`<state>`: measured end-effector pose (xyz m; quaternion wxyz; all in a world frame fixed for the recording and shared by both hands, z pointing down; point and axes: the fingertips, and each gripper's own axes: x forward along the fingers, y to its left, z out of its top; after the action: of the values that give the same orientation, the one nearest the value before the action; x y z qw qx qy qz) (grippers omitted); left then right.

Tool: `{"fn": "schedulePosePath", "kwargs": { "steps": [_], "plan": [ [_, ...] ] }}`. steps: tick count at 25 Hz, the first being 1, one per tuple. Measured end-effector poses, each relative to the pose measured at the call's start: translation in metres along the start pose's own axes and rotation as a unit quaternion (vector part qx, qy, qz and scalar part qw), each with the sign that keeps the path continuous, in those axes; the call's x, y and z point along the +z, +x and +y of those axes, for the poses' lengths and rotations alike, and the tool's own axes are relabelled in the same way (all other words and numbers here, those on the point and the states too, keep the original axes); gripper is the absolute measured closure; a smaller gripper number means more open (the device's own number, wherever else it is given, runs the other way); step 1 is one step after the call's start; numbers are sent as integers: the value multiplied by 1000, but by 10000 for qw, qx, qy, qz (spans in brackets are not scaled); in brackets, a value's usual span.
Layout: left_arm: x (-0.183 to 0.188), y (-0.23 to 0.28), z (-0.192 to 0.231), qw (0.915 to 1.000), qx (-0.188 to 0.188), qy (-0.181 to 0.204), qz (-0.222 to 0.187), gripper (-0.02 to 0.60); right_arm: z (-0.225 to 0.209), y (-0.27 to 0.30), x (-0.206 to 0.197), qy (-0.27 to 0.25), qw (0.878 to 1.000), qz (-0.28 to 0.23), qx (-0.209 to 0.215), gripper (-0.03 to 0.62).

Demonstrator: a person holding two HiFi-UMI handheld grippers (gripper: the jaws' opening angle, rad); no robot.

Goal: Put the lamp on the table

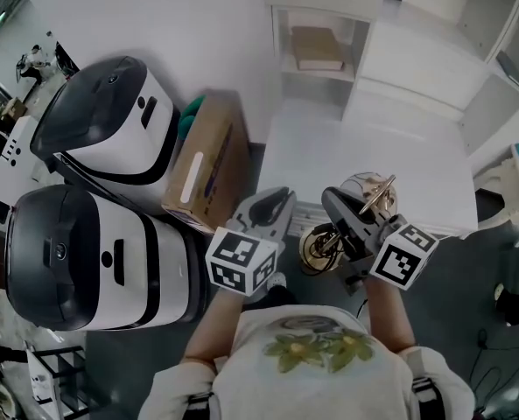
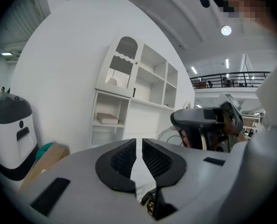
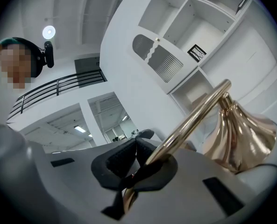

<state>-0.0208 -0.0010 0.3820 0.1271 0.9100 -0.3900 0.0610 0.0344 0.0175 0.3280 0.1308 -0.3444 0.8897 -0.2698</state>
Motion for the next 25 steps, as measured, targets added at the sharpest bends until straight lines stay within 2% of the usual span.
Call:
{"fn": "schedulePosePath", "kwargs": {
  "steps": [8,17,25],
  "plan": [
    [5,17,47,9998,-193,4,81,520,-6,43,23,-226,9995,-202,-117,563],
    [-7,44,94,9991,-28,-326,257,520,-28,89,42,-140,9997,-172,-52,563],
    [14,75,131,9993,178,-251,199,520,-55,125,58,-117,9998,-23,127,562]
  ]
}}
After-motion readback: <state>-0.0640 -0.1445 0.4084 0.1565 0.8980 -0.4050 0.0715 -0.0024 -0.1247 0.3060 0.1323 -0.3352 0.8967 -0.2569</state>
